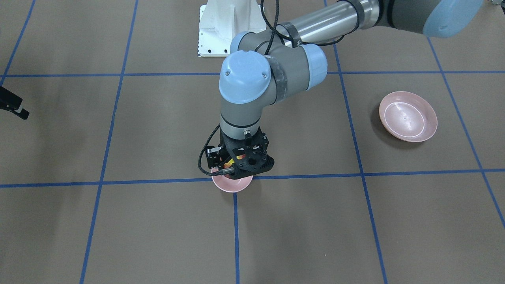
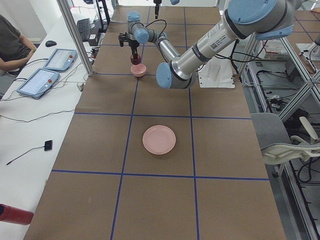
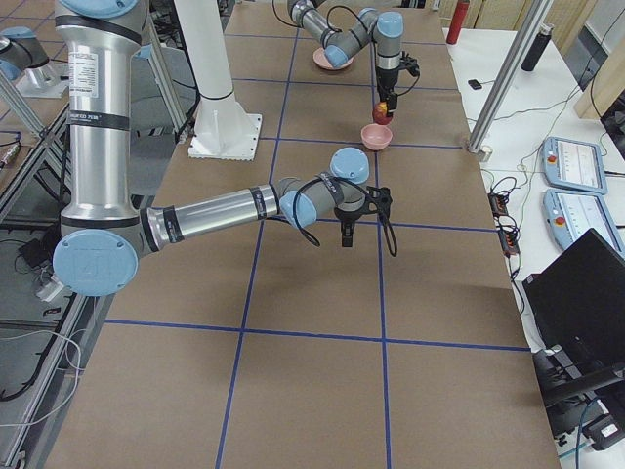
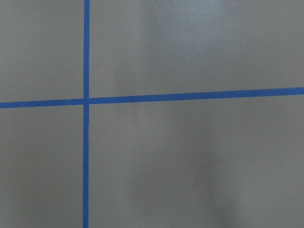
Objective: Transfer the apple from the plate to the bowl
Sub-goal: 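Carry the red apple with the left gripper over the pink bowl, then lower the apple into the bowl and open the left gripper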
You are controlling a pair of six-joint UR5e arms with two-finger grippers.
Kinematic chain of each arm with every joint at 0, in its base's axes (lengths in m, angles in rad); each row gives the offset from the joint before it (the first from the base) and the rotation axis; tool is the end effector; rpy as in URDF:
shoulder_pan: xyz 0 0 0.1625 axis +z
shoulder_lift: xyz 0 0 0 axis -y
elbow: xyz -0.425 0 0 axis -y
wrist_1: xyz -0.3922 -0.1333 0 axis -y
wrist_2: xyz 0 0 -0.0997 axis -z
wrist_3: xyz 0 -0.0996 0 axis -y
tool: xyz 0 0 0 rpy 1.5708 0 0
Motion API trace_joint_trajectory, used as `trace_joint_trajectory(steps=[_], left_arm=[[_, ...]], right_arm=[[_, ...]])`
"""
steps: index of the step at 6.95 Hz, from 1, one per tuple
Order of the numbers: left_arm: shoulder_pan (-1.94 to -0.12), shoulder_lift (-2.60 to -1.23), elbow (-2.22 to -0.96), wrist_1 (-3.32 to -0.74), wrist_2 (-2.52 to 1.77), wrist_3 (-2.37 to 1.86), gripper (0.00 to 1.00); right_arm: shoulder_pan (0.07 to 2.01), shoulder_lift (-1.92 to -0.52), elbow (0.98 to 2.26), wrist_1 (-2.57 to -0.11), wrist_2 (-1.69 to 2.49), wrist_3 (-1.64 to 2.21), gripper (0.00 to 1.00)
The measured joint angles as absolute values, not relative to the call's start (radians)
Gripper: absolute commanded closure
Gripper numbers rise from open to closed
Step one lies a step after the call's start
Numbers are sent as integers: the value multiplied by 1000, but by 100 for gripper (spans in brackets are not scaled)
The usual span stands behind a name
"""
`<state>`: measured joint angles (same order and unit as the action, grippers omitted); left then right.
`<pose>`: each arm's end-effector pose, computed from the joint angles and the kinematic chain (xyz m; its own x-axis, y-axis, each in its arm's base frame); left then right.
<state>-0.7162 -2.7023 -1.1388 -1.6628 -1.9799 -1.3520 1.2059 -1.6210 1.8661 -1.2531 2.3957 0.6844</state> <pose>0.5569 -0.6089 0.0840 0.6019 -0.2598 -0.7551 0.2646 0.9571 -0.1185 -0.1149 -0.4694 0.4958 0.5736 0.0282 0.8186 -0.0785 0.9967 0.0207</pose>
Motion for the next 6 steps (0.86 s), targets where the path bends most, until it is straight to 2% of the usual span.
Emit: trace_joint_trajectory(steps=[1, 2, 3, 5, 6], left_arm=[[-689, -2716, -1097, -1678, -1949, -1360, 100], [-667, -2719, -1070, -1686, -1909, -1363, 87], [-658, -2719, -1058, -1694, -1891, -1362, 55], [-652, -2709, -1045, -1723, -1882, -1361, 15], [-648, -2702, -1030, -1745, -1881, -1360, 3]], right_arm=[[1205, -1620, 1864, -1253, 2394, 685, 0], [1205, -1618, 1862, -1254, 2392, 685, 0], [1204, -1616, 1861, -1254, 2392, 687, 0], [1204, -1612, 1855, -1254, 2394, 693, 0], [1204, -1610, 1852, -1253, 2394, 695, 0]])
